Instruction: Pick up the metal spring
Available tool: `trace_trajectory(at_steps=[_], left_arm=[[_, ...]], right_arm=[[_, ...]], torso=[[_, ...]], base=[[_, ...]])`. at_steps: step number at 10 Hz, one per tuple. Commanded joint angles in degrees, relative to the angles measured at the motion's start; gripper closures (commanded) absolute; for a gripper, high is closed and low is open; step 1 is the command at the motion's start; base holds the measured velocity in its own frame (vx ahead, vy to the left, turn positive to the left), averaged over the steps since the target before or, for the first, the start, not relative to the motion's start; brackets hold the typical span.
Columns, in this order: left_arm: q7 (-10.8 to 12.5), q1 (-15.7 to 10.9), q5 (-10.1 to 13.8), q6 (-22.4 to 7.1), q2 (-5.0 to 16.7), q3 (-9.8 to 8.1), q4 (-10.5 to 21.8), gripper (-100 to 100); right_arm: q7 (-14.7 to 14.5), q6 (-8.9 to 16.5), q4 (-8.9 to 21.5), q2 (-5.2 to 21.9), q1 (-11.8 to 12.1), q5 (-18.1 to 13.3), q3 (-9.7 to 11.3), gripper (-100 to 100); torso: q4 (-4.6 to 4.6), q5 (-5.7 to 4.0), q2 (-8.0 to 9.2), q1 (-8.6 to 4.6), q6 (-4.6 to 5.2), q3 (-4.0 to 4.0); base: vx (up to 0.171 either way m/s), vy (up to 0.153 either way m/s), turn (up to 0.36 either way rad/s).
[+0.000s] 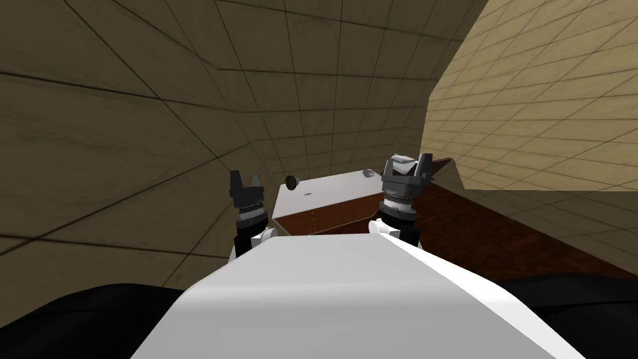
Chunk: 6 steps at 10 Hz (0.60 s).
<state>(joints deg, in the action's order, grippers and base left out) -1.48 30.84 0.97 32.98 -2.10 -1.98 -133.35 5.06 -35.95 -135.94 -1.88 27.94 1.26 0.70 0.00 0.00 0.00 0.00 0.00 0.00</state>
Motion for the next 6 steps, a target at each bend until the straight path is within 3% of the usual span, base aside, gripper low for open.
trace_trajectory(at_steps=[1,6], left_arm=[[0.1,0.1,0.6,-0.7,2.2,-0.49,0.6,-100],[1.0,1.2,5.5,-6.1,9.9,-4.67,4.5,-100]], right_arm=[[0.0,0.0,0.0,0.0,0.0,0.0,0.0,0],[0.0,0.0,0.0,0.0,0.0,0.0,0.0,0]], torso=[[0.0,0.0,0.0,0.0,0.0,0.0],[0.0,-0.02,0.02,-0.08,0.01,0.01]], base=[[0.0,-0.009,-0.065],[-0.003,-0.026,-0.156]])
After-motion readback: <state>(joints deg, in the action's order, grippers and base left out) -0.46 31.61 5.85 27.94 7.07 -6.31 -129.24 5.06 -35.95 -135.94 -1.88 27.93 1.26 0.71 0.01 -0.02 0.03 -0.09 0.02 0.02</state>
